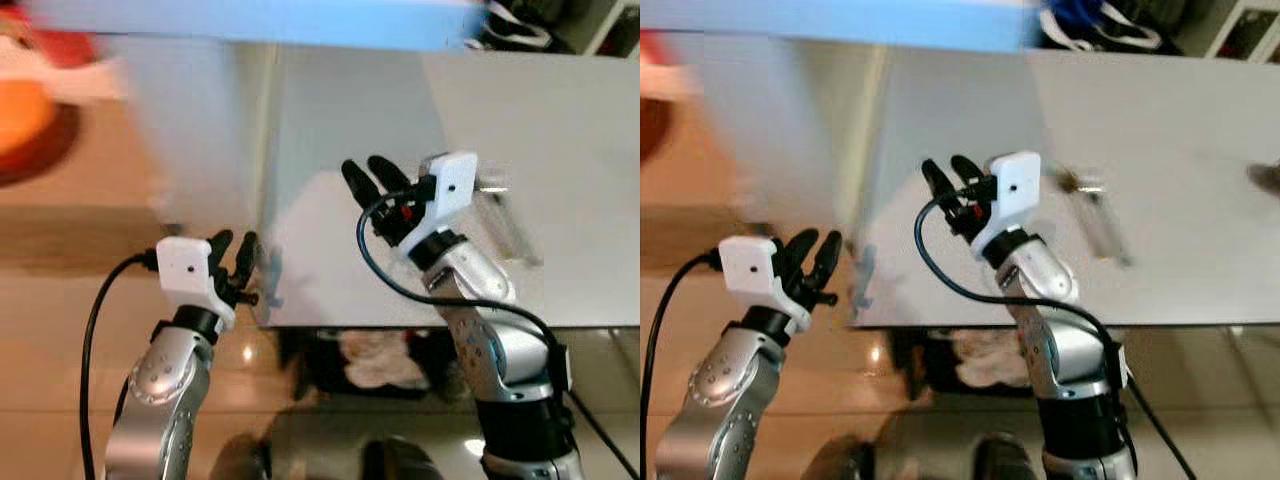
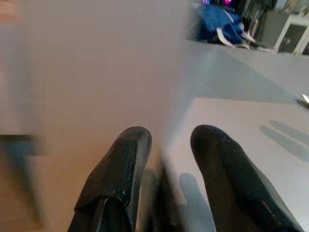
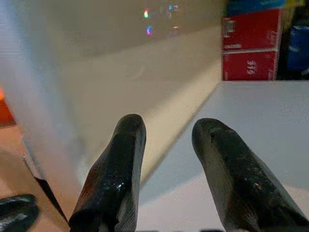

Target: Setting the table

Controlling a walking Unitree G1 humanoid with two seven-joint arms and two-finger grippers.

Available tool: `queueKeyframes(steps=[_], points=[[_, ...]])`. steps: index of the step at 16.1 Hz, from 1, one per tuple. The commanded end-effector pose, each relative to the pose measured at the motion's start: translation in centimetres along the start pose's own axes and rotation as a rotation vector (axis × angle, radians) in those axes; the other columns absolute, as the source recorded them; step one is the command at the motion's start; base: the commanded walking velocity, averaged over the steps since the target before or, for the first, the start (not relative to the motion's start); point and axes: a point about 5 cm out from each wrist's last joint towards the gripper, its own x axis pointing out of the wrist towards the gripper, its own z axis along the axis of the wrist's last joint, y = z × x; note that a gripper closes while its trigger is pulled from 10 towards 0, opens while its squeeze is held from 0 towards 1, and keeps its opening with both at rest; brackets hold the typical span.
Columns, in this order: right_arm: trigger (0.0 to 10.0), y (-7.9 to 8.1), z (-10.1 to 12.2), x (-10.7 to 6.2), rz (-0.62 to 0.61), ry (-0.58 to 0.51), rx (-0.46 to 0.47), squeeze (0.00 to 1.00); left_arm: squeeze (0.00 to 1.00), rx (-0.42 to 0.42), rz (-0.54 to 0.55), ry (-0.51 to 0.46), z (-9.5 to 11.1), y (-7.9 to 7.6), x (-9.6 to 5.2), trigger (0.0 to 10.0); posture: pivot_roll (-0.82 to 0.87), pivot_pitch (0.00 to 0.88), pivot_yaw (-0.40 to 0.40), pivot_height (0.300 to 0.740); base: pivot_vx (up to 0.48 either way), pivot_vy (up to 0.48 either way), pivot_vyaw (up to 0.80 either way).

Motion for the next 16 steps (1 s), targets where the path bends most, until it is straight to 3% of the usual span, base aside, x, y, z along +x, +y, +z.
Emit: queueKeyframes(steps=[1,4,7,11,16], points=[[10.0,0.7,-0.6,0.2,0.021,0.021,-0.023,0.00,0.00,0.014,0.012,0.025,-0.6,0.4,-0.4,10.0,-0.04,0.109,-0.037,0.740,0.000,0.480,0.00],[10.0,0.5,-2.6,0.1,-0.046,0.083,-0.121,0.00,0.00,0.014,0.014,0.039,-1.2,0.4,-0.8,10.0,-0.04,0.109,-0.042,0.740,0.000,0.480,0.00],[10.0,0.6,-3.3,0.1,-0.036,0.099,-0.143,0.00,0.00,0.018,0.013,0.028,-1.0,0.2,-0.7,10.0,-0.04,0.107,-0.046,0.740,0.000,0.480,0.00],[10.0,1.6,-3.0,0.5,0.055,0.054,-0.106,0.00,0.00,0.030,-0.002,-0.027,0.3,-0.1,0.2,10.0,-0.03,0.100,-0.038,0.740,0.000,0.480,0.00],[10.0,1.4,-2.6,0.7,0.067,0.018,-0.045,0.00,0.00,0.043,-0.007,-0.048,0.9,0.0,0.7,10.0,-0.03,0.096,-0.034,0.740,0.000,0.480,0.00]])
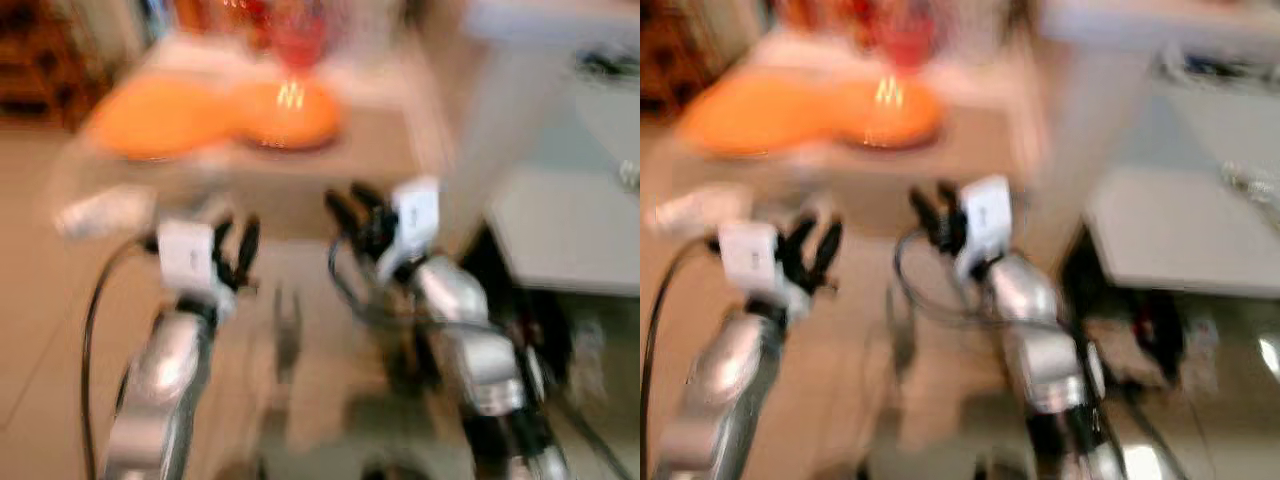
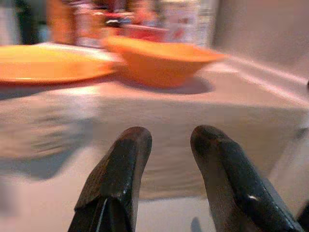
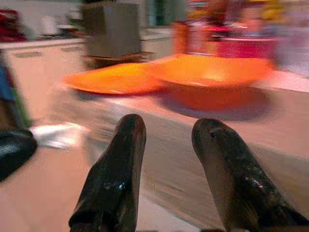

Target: Setting the table

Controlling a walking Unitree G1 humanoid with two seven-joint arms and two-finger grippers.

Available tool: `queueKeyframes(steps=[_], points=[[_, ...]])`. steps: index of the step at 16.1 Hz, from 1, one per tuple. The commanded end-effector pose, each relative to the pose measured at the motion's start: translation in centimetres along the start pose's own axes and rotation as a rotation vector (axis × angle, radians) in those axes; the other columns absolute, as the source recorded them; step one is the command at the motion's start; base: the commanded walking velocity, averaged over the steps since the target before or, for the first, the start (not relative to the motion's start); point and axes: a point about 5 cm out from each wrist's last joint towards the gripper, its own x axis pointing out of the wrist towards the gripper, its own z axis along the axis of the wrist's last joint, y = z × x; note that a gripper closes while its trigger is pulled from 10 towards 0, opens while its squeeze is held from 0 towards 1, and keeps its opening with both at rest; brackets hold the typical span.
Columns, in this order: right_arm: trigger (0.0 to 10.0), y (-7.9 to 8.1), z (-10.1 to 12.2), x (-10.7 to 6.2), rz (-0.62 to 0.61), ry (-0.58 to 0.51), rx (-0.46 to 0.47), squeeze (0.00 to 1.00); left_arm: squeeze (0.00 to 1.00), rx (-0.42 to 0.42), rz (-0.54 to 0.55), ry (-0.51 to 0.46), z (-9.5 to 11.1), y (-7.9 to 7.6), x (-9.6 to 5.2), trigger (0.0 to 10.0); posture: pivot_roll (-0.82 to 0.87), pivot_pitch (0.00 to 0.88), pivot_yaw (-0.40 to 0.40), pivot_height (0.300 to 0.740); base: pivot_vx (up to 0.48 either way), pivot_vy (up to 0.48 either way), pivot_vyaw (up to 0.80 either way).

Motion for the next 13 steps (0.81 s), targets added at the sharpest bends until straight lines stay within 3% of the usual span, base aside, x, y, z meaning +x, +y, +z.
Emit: queueKeyframes(steps=[1,3,6,9,13], points=[[10.0,-0.4,0.6,0.1,0.005,-0.024,-0.012,0.00,0.00,-0.001,-0.011,-0.012,0.3,-0.5,0.3,10.0,-0.03,0.094,-0.036,0.740,0.000,0.480,0.00],[10.0,-0.4,0.5,0.1,0.007,-0.024,-0.007,0.00,0.00,0.010,0.003,-0.015,0.3,-0.4,0.4,10.0,-0.03,0.093,-0.036,0.740,0.000,0.480,0.00],[10.0,-0.7,0.2,0.4,0.004,-0.010,0.024,0.00,0.00,0.013,0.054,-0.055,0.9,0.4,-0.1,10.0,-0.02,0.093,-0.034,0.740,0.094,0.000,0.26],[10.0,-1.1,1.2,0.6,-0.036,-0.082,0.053,0.00,0.00,0.027,0.055,-0.080,1.3,0.8,-0.2,10.0,-0.02,0.093,-0.033,0.740,0.480,0.000,0.49],[10.0,-1.8,1.0,0.8,-0.083,-0.045,0.040,0.00,0.00,0.029,0.023,-0.084,1.4,0.3,-0.3,10.0,-0.02,0.098,-0.032,0.740,0.480,0.000,0.54]])
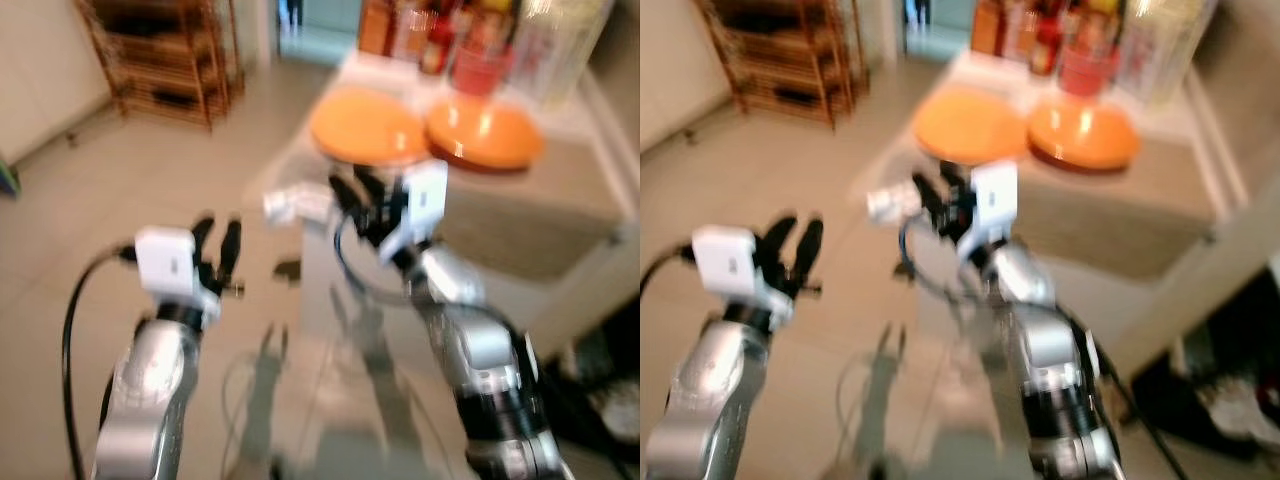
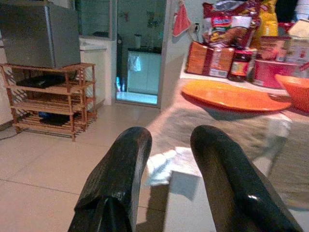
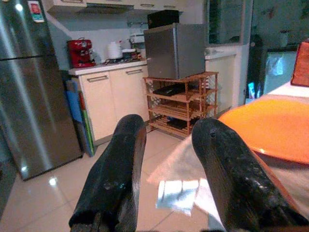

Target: Setting the table

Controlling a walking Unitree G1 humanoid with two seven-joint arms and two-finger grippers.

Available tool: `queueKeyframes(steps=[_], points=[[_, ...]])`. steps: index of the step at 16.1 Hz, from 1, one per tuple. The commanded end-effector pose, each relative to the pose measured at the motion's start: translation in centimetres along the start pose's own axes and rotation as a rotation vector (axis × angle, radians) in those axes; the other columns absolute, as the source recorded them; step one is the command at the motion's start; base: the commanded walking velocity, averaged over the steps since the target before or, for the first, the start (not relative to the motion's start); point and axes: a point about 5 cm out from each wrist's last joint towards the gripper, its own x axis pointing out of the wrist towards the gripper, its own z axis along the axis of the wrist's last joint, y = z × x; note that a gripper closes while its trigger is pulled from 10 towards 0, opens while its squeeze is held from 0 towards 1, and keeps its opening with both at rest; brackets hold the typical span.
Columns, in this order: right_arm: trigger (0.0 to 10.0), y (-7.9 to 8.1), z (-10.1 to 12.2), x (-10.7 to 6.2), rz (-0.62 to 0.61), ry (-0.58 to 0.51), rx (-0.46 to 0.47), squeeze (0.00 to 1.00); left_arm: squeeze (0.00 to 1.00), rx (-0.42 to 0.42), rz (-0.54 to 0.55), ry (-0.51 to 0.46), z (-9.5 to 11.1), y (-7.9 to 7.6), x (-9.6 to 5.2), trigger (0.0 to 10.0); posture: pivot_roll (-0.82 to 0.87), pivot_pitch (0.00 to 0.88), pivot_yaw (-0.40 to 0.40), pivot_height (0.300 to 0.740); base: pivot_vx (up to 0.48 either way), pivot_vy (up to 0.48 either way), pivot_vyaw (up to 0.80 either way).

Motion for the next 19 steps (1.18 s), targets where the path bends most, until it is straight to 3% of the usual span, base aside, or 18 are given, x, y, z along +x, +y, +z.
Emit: queueKeyframes(steps=[1,2,4,5,6,7,8,9,10,11,12,13,15,17,19], points=[[10.0,0.3,-0.2,0.2,0.009,0.011,0.006,0.00,0.00,0.009,-0.006,-0.006,0.2,0.1,0.0,10.0,-0.02,0.100,-0.032,0.740,0.480,0.000,0.00],[10.0,0.4,-0.1,0.2,0.019,0.002,0.008,0.00,0.00,0.010,-0.007,-0.006,0.2,0.1,0.0,10.0,-0.02,0.101,-0.032,0.740,0.480,0.000,0.00],[10.0,0.6,0.4,0.2,0.046,-0.013,-0.099,0.00,0.00,0.010,-0.010,-0.006,0.2,0.1,0.0,10.0,-0.02,0.105,-0.031,0.740,0.480,0.000,0.00],[10.0,1.1,1.0,0.2,0.100,-0.031,-0.295,0.00,0.00,0.013,-0.016,-0.006,0.2,0.0,0.0,10.0,-0.02,0.108,-0.030,0.740,0.480,0.000,0.00],[10.0,1.0,1.3,0.3,0.089,-0.042,-0.360,0.00,0.00,0.013,-0.022,-0.004,0.2,-0.1,0.0,10.0,-0.02,0.110,-0.030,0.740,0.480,0.000,0.00],[10.0,0.9,1.3,0.3,0.080,-0.044,-0.364,0.00,0.00,0.013,-0.024,-0.003,0.2,-0.1,0.0,10.0,-0.02,0.111,-0.030,0.740,0.480,0.000,0.00],[10.0,0.4,1.8,0.6,0.066,-0.054,-0.447,1.00,0.00,0.009,-0.041,0.003,0.1,-0.4,0.0,10.0,-0.02,0.113,-0.029,0.740,0.480,0.000,0.00],[10.0,0.4,2.0,0.6,0.084,-0.056,-0.495,1.00,0.00,0.005,-0.051,0.006,0.0,-0.5,0.0,10.0,-0.02,0.115,-0.028,0.740,0.480,0.000,0.00],[10.0,0.9,2.0,0.5,0.189,-0.055,-0.679,1.00,0.00,-0.004,-0.117,0.030,-0.4,-1.5,-0.2,10.0,-0.02,0.117,-0.031,0.740,0.000,0.000,0.00],[10.0,1.1,1.8,0.3,0.227,-0.045,-0.739,1.00,0.00,0.003,-0.139,0.040,-0.5,-1.8,-0.3,10.0,-0.02,0.118,-0.032,0.740,0.000,0.000,0.00],[10.0,0.7,0.2,-0.2,0.310,0.039,-0.973,1.00,0.00,0.008,-0.218,0.075,-1.2,-2.8,-0.9,10.0,-0.02,0.123,-0.035,0.740,0.000,0.000,0.00],[10.0,-0.1,-0.3,-0.2,0.288,0.084,-1.059,1.00,0.00,0.012,-0.265,0.092,-1.4,-3.3,-1.3,10.0,-0.02,0.125,-0.035,0.740,0.000,0.000,0.00],[10.0,-1.5,-0.3,0.1,0.210,0.101,-1.177,1.00,0.00,0.028,-0.313,0.109,-1.6,-3.7,-2.0,10.0,-0.02,0.139,-0.038,0.740,0.000,0.000,0.00],[10.0,-1.9,0.0,0.8,0.173,0.080,-1.235,1.00,0.00,0.022,-0.321,0.117,-1.6,-3.6,-2.5,10.0,-0.02,0.151,-0.037,0.740,0.000,0.000,0.00],[10.0,-1.2,-1.5,1.1,0.253,0.136,-1.269,1.00,0.00,0.024,-0.325,0.122,-1.5,-3.7,-2.9,10.0,-0.01,0.170,-0.038,0.740,0.000,0.000,0.00]])
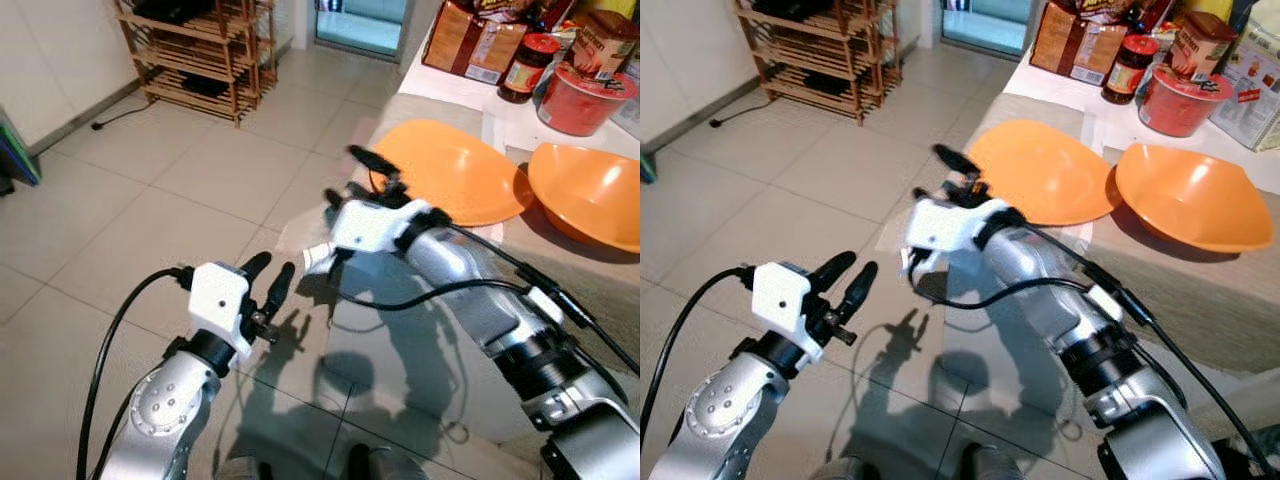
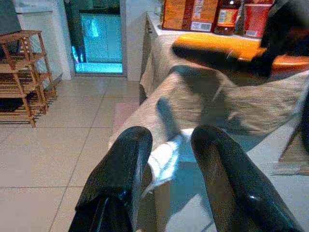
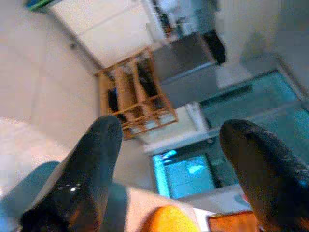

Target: Setting the table

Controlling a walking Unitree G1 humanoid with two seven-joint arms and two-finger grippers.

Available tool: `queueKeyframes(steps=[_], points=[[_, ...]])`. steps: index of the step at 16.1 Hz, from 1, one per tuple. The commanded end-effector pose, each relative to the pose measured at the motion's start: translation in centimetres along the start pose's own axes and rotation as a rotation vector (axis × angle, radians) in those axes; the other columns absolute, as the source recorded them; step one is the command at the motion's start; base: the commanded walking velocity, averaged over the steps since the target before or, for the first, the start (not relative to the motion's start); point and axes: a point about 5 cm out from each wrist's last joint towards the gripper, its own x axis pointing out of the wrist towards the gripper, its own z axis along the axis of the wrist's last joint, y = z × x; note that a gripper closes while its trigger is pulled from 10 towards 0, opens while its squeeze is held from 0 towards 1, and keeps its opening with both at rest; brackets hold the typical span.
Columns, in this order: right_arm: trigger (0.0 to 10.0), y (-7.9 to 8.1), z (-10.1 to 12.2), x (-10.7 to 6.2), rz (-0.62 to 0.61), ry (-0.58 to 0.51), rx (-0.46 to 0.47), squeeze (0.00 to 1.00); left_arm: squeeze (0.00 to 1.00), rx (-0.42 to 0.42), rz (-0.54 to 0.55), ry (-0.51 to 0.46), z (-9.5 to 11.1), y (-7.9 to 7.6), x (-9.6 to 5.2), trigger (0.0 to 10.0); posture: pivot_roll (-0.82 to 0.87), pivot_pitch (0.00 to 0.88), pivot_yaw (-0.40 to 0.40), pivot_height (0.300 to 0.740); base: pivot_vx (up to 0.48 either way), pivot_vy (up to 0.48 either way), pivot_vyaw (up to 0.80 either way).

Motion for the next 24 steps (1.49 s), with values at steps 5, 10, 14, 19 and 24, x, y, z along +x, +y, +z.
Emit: queueKeyframes(steps=[5,10,14,19,24], points=[[10.0,0.8,-3.8,-1.0,0.017,0.238,-0.094,0.00,0.00,-0.012,-0.023,-0.008,0.5,-0.9,-0.6,10.0,-0.01,0.198,-0.041,0.740,0.000,0.000,0.00],[10.0,0.2,-3.8,-0.5,-0.018,0.237,-0.142,0.00,0.00,-0.022,-0.047,-0.013,0.8,-1.6,-0.8,10.0,-0.02,0.216,-0.040,0.740,0.000,0.000,0.00],[8.2,-0.1,-5.0,-0.9,-0.015,0.312,-0.176,0.00,0.00,-0.031,-0.052,-0.012,0.9,-2.1,-0.9,10.0,-0.02,0.226,-0.044,0.740,0.000,0.000,0.00],[0.0,0.1,-5.8,-1.4,0.004,0.392,-0.135,0.00,0.00,-0.035,-0.044,-0.010,0.9,-2.1,-1.0,10.0,-0.02,0.226,-0.046,0.740,0.000,0.000,0.00],[0.0,-0.5,-5.6,-1.2,-0.031,0.395,-0.118,0.00,0.00,-0.035,-0.045,-0.011,1.0,-2.2,-0.9,10.0,-0.02,0.222,-0.043,0.740,0.000,0.000,0.00]])
